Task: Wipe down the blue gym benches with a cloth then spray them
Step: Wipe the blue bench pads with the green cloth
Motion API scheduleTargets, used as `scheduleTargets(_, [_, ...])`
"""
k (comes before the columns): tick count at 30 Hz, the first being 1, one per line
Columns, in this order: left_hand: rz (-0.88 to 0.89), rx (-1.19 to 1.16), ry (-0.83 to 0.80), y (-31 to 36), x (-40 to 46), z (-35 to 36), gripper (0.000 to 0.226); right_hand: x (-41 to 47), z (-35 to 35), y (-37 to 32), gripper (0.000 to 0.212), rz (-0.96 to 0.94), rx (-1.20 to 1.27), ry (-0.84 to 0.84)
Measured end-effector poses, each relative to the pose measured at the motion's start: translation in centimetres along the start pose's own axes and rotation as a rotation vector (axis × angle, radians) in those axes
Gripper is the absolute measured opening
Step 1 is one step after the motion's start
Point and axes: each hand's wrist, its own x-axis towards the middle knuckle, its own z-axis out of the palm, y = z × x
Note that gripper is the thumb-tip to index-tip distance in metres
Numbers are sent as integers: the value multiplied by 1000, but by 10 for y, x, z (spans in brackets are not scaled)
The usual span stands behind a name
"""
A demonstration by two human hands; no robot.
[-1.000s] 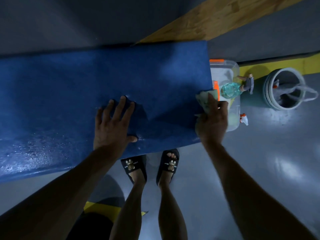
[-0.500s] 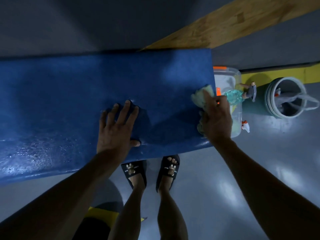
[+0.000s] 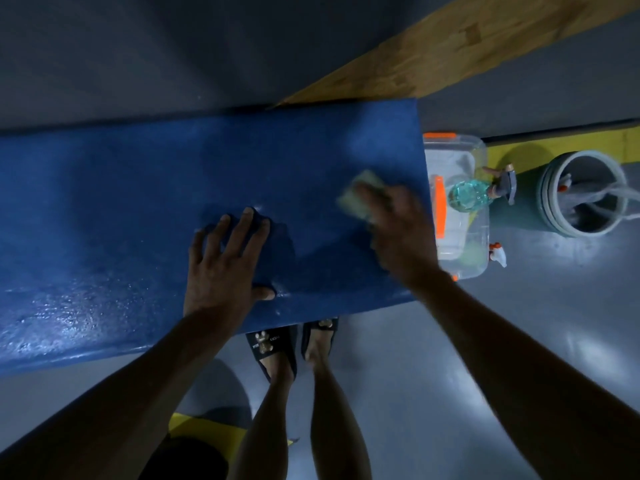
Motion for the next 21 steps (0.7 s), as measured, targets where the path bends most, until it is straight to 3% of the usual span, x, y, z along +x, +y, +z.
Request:
scheduleTargets(3, [-12, -10, -1, 2, 2, 0, 123, 2, -15, 35, 69, 272, 64, 52])
scheduleTargets(7, [-26, -8, -20, 4, 2, -1, 125, 16, 12, -28, 71, 555, 53, 163])
scheduleTargets(9, [-32, -11, -29, 4, 2, -1, 125, 16, 25, -76, 69, 427, 85, 140])
scheduleTargets(12, [-29, -3, -32, 3, 2, -1, 121, 4, 36, -119, 54, -43, 110, 42])
scheduleTargets(14, [-23, -2, -28, 5, 1, -2, 119, 7, 32, -101, 51, -286, 70, 26])
scheduleTargets(16, [-31, -14, -24, 4, 2, -2, 120, 14, 22, -59, 54, -348, 1, 34])
scheduleTargets(18, [-28, -13, -33, 4, 2, -2, 121, 20, 7, -6, 60, -199, -10, 48])
scheduleTargets(21, [-30, -11, -44, 2, 3, -1, 121, 24, -8, 42, 71, 194, 106, 72])
